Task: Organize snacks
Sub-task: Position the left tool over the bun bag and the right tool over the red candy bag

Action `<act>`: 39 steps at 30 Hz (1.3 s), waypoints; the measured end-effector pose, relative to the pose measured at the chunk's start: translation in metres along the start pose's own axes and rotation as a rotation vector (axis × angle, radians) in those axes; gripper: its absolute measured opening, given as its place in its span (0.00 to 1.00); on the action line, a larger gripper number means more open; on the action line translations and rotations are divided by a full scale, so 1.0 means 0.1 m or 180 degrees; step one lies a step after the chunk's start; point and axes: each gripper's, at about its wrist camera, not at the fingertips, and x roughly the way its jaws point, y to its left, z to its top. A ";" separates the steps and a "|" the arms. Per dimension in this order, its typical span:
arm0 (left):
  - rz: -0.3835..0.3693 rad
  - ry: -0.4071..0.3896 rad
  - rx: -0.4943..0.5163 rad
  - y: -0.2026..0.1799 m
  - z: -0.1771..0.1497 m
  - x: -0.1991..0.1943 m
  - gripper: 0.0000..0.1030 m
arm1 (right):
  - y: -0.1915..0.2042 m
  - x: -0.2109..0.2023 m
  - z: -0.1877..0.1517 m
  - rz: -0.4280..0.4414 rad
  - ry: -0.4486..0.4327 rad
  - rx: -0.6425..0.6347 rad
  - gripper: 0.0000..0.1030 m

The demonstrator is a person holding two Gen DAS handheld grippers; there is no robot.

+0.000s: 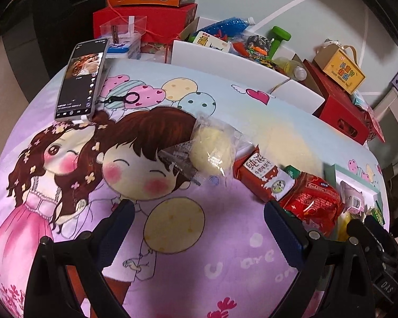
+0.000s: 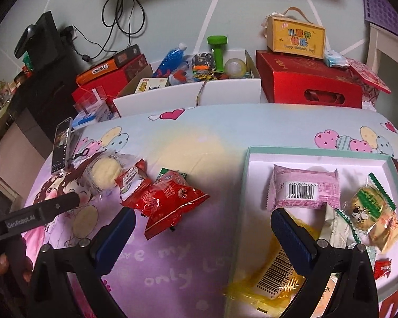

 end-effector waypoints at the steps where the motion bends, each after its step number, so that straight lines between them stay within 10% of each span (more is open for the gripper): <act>1: -0.0006 -0.0012 0.0013 -0.01 0.03 0.01 0.95 | -0.01 0.02 0.00 0.0014 0.0009 0.0020 1.00; 39: 0.0017 -0.0297 0.0519 -0.16 0.35 0.72 0.95 | 0.01 0.49 0.00 0.0400 0.0201 0.0325 0.75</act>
